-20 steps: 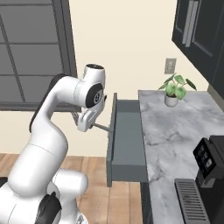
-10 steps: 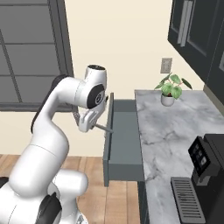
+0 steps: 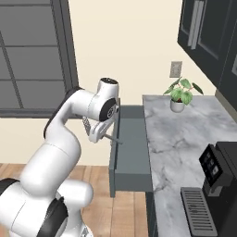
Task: Pick up the metallic utensils from the counter and place them in the open drawer. Make sure not to pick up any wooden utensils.
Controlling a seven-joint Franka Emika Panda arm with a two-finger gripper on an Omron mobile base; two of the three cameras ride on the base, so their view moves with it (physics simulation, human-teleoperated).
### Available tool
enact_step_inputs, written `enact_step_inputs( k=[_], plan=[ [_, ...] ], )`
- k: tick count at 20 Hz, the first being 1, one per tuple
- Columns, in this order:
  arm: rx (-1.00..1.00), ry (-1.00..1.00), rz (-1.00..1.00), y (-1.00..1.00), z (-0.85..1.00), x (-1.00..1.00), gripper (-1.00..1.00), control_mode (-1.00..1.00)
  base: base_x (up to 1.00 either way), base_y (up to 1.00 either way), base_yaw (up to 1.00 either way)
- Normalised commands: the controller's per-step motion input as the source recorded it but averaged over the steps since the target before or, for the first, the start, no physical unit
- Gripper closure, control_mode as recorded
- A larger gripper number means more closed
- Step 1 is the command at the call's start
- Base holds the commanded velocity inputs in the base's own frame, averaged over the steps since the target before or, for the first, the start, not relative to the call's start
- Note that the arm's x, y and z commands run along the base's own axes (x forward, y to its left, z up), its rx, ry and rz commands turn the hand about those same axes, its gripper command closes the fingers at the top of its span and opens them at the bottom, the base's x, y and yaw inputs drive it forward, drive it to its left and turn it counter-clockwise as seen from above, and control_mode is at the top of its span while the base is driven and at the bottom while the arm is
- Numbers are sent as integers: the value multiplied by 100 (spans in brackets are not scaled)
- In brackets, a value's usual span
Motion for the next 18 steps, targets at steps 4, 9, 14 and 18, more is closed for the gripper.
enact_step_inputs(
  k=[4, 9, 14, 18],
  plan=[
    [12, -3, -14, 0, -56, 80, 100, -100, 0, 0, 0],
    [3, -3, -32, 4, -50, 77, 100, -100, 0, 0, 0],
    [0, 0, -44, -1, -13, 39, 100, -100, 0, 0, 0],
    [0, 0, -47, 0, -24, 53, 100, -100, 0, 0, 0]
  ],
)
